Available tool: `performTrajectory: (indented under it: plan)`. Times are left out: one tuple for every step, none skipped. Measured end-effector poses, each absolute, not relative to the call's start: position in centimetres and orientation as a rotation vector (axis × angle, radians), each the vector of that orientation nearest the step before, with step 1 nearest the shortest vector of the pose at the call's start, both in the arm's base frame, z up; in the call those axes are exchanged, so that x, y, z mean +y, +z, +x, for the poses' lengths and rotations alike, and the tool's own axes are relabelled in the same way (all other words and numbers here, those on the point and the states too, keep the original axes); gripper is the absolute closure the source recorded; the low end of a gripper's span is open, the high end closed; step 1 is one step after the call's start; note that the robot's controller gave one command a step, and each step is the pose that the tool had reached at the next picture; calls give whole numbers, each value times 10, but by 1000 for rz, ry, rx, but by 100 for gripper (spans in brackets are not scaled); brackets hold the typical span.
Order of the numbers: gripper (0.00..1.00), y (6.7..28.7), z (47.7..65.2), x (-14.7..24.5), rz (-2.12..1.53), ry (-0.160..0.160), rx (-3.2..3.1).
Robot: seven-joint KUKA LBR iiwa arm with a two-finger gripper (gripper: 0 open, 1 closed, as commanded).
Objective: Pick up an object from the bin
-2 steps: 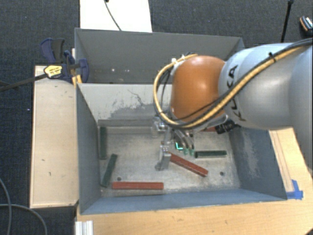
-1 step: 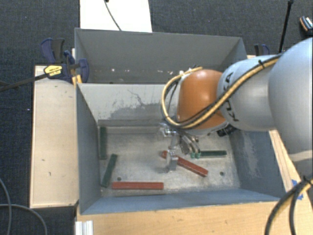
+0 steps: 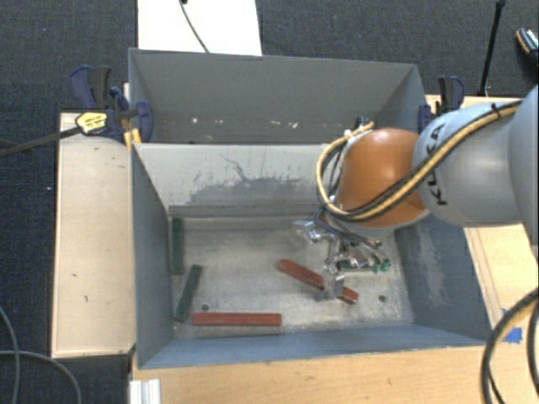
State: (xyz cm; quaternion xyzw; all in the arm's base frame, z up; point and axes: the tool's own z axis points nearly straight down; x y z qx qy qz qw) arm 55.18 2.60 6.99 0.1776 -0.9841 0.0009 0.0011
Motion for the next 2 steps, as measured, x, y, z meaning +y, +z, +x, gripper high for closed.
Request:
performTrajectory:
  plan:
    - [100,71,552,29,553,-1,-3092]
    - [100,206,567,3,601,4,-3095]
